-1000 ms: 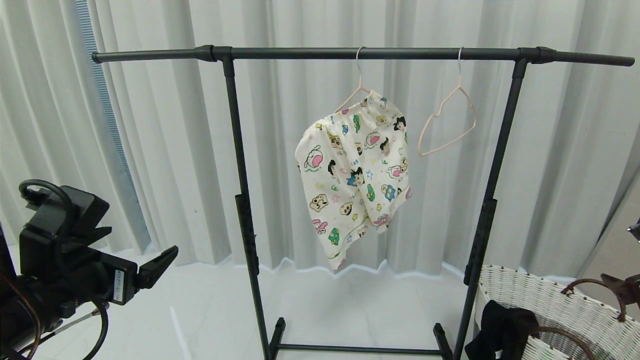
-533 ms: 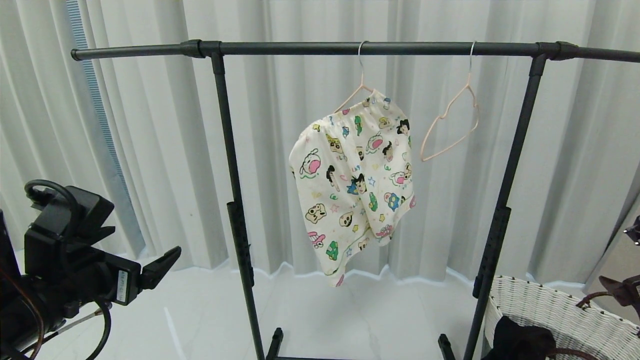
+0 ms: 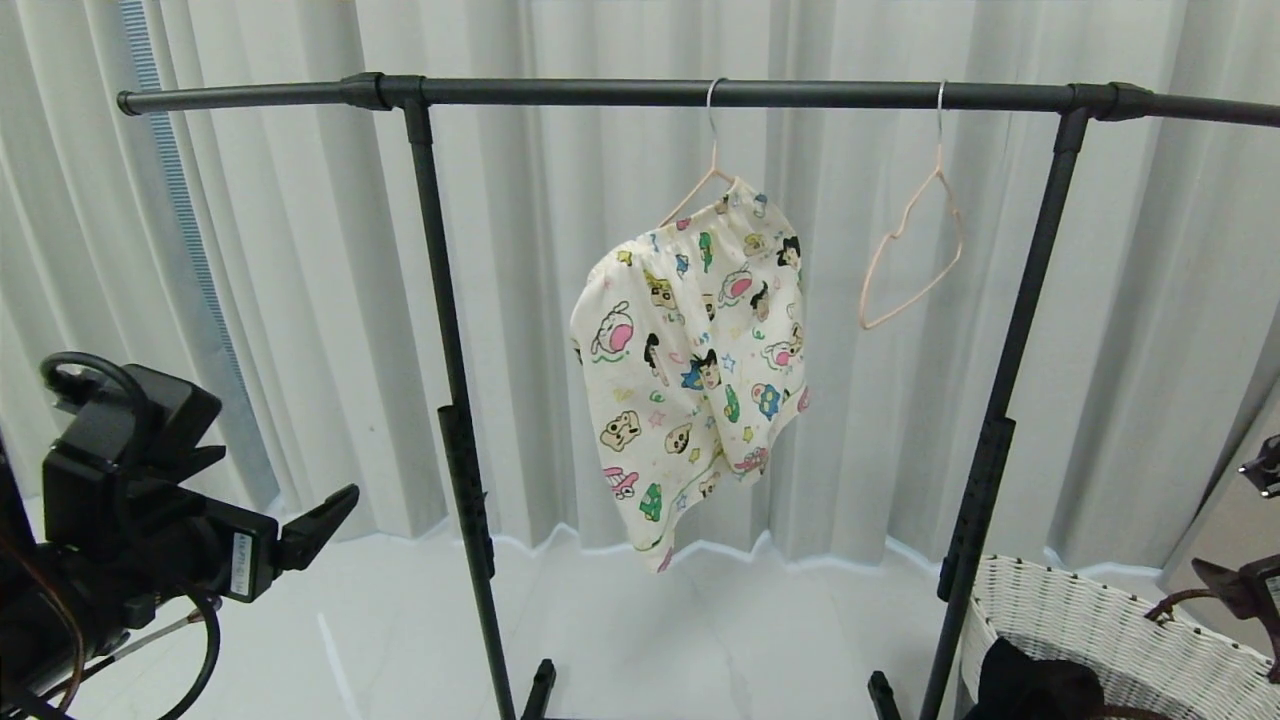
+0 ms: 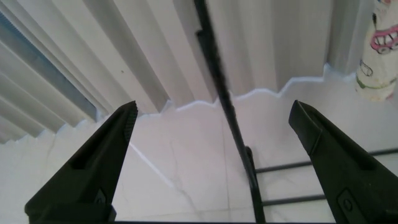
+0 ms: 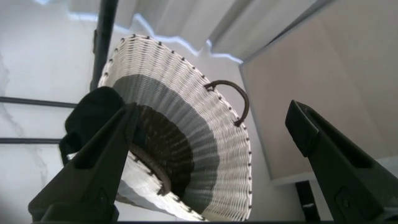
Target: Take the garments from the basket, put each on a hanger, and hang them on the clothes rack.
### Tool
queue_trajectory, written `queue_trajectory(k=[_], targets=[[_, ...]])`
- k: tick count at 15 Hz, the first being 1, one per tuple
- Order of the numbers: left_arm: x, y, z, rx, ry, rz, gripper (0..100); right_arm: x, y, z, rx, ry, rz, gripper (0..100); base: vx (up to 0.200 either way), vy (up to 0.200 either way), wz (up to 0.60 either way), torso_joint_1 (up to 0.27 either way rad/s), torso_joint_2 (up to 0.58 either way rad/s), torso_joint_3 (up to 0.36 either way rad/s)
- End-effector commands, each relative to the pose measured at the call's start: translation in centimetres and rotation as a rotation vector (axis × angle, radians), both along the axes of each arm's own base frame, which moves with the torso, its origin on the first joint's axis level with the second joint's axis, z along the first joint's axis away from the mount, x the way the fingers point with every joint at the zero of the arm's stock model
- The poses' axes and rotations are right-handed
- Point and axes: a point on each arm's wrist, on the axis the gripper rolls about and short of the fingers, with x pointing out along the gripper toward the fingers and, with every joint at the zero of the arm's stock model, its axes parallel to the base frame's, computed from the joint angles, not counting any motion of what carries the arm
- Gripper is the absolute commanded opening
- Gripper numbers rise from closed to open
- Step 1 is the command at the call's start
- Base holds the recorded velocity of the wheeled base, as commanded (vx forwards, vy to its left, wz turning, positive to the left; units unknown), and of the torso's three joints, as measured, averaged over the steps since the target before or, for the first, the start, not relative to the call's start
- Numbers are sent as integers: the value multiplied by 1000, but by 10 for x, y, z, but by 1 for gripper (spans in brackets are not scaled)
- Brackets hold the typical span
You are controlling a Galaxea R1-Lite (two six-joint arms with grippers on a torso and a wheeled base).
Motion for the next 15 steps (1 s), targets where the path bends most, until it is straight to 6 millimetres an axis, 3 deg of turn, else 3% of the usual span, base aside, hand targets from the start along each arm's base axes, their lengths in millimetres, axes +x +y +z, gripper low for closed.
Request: queue_trajectory(k=[1,7,11,15], targets=[[0,0,0,0,-1,-1,100,-1,1,-3,0,10,3,100,0,0,0,0,0,0],[1,0,-1,-1,5,1,100,-3,17,-13,11,54,115,100,33,0,0,0,1,0],[2,-2,-3,-1,14,-9,100,0,27,-42,15,199,176,100,200,0,0,0,5,5],[-1,-10,0,-1,-3,-61,100,-1,31,-82,31,379,211,100,0,0,0,0,0,0]])
